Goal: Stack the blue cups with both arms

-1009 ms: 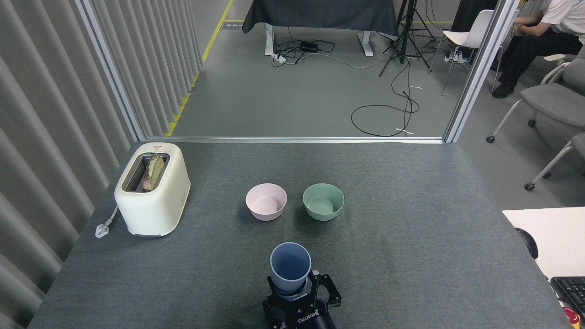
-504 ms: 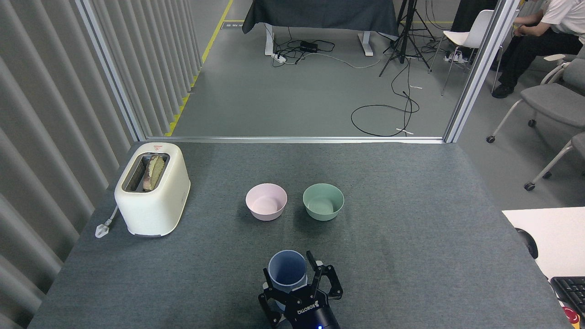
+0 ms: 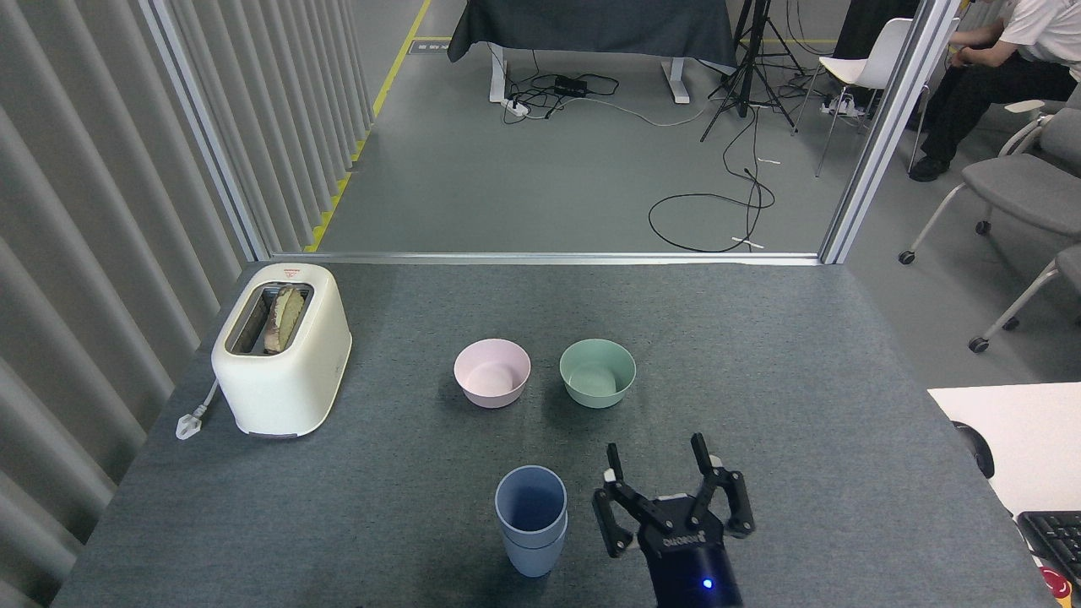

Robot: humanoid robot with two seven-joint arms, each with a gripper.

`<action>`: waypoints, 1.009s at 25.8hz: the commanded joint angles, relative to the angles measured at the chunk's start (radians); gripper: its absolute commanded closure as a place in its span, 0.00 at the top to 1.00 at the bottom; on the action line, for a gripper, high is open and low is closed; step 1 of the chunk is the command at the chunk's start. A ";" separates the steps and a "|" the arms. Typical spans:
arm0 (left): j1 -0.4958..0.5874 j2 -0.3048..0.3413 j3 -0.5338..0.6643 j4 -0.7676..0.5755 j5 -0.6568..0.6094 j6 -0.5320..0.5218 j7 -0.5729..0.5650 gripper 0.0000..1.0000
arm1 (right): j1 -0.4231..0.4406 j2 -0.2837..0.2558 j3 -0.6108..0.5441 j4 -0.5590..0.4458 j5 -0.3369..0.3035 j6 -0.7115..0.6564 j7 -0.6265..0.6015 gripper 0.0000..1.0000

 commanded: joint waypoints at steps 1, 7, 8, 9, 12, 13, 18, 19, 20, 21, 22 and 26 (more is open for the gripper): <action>-0.013 0.002 0.000 0.000 0.000 -0.003 -0.001 1.00 | 0.109 -0.091 -0.081 0.002 -0.047 -0.061 -0.091 1.00; -0.024 0.000 0.000 -0.001 0.000 -0.003 -0.001 1.00 | 0.253 -0.095 -0.120 0.019 -0.075 -0.085 -0.139 1.00; -0.027 0.002 0.000 0.000 0.000 -0.003 -0.001 1.00 | 0.267 -0.094 -0.120 0.028 -0.075 -0.085 -0.157 1.00; -0.027 0.002 0.000 0.000 0.000 -0.004 -0.001 1.00 | 0.277 -0.091 -0.121 0.039 -0.077 -0.085 -0.174 1.00; -0.029 0.002 0.000 0.000 0.000 -0.006 -0.001 1.00 | 0.299 -0.083 -0.123 0.062 -0.087 -0.085 -0.213 1.00; -0.029 0.003 0.000 0.000 0.000 -0.009 -0.001 1.00 | 0.308 -0.083 -0.121 0.062 -0.101 -0.087 -0.222 1.00; -0.023 0.002 0.002 0.000 0.002 -0.090 0.020 1.00 | 0.331 -0.084 -0.141 0.068 -0.212 -0.096 -0.254 1.00; -0.021 0.002 0.002 0.003 0.002 -0.095 0.028 1.00 | 0.334 -0.083 -0.157 0.068 -0.224 -0.101 -0.252 1.00; -0.021 0.002 0.002 0.003 0.008 -0.096 0.032 1.00 | 0.336 -0.083 -0.169 0.068 -0.228 -0.111 -0.252 1.00; -0.021 0.002 0.002 0.003 0.012 -0.096 0.035 1.00 | 0.337 -0.084 -0.178 0.069 -0.230 -0.120 -0.251 1.00; -0.023 0.002 0.002 0.003 0.017 -0.098 0.035 1.00 | 0.343 -0.084 -0.190 0.069 -0.231 -0.128 -0.249 1.00; -0.024 0.003 0.000 0.006 0.020 -0.102 0.037 1.00 | 0.357 -0.086 -0.210 0.069 -0.231 -0.143 -0.246 1.00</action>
